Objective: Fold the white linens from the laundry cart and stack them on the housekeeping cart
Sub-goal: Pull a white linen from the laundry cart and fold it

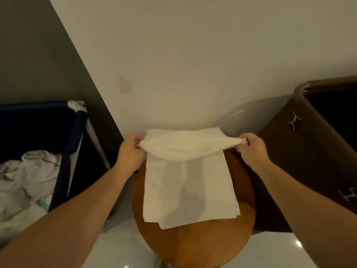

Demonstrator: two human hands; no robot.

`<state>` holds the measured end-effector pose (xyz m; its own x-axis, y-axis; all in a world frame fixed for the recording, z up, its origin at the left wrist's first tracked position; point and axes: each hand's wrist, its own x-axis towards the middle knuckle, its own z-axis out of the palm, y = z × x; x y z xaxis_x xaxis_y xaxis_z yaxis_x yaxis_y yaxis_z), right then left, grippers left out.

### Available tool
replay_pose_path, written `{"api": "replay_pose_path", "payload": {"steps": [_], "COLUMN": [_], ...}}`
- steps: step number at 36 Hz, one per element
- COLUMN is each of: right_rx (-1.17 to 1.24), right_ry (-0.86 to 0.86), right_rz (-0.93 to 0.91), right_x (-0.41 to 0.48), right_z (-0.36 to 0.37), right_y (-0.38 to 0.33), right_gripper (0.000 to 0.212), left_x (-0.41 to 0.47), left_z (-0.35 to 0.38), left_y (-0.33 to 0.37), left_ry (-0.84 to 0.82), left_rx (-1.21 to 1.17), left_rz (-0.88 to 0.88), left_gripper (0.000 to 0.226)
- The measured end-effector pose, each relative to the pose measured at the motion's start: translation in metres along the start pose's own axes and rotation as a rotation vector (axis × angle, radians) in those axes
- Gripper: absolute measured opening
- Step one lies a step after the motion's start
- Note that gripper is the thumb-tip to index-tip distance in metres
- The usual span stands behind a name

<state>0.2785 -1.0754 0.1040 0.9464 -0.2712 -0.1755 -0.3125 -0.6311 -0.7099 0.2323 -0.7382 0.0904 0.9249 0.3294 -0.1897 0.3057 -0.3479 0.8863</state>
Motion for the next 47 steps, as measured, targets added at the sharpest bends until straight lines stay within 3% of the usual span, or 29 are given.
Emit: {"api": "replay_pose_path", "payload": {"steps": [8, 18, 23, 26, 29, 32, 34, 37, 41, 44, 47], "right_rx": [-0.019, -0.118, -0.39, -0.606, -0.578, -0.502, -0.519, -0.557, -0.265, -0.22, -0.214], "right_ry": [-0.178, -0.338, -0.516, -0.662, -0.553, -0.458, -0.439, -0.339, -0.229, -0.11, -0.087], "right_rz": [-0.034, -0.048, -0.089, -0.022, 0.03, -0.113, -0.105, 0.073, 0.337, 0.363, 0.31], "right_x": [-0.059, -0.082, -0.076, -0.069, -0.059, -0.046, -0.039, -0.024, -0.011, -0.007, 0.001], "right_z": [0.013, 0.036, 0.056, 0.071, 0.089, 0.116, 0.137, 0.159, 0.166, 0.161, 0.151], "right_y": [0.071, 0.156, 0.191, 0.202, 0.186, 0.163, 0.152, 0.157, 0.178, 0.182, 0.175], "right_gripper": [0.012, 0.019, 0.019, 0.022, 0.029, 0.041, 0.062, 0.09, 0.112, 0.104, 0.074], "left_x": [-0.071, -0.106, -0.111, -0.109, -0.093, -0.067, -0.048, -0.03, -0.025, -0.024, -0.026], "left_z": [0.025, 0.057, 0.07, 0.072, 0.076, 0.082, 0.088, 0.098, 0.105, 0.108, 0.11], "left_y": [-0.07, -0.143, -0.163, -0.169, -0.169, -0.175, -0.183, -0.202, -0.225, -0.226, -0.216], "left_ry": [-0.067, -0.073, -0.288, -0.334, -0.232, -0.083, -0.059, -0.093, -0.079, -0.011, 0.012], "left_rx": [0.09, 0.121, 0.466, 0.576, 0.637, 0.421, 0.297, 0.125, 0.056, 0.137, 0.205], "left_rz": [-0.134, -0.332, -0.27, -0.269, -0.128, -0.201, -0.249, -0.355, -0.463, -0.432, -0.328], "left_gripper": [0.015, 0.032, 0.03, 0.026, 0.02, 0.066, 0.075, 0.075, 0.083, 0.064, 0.043]}}
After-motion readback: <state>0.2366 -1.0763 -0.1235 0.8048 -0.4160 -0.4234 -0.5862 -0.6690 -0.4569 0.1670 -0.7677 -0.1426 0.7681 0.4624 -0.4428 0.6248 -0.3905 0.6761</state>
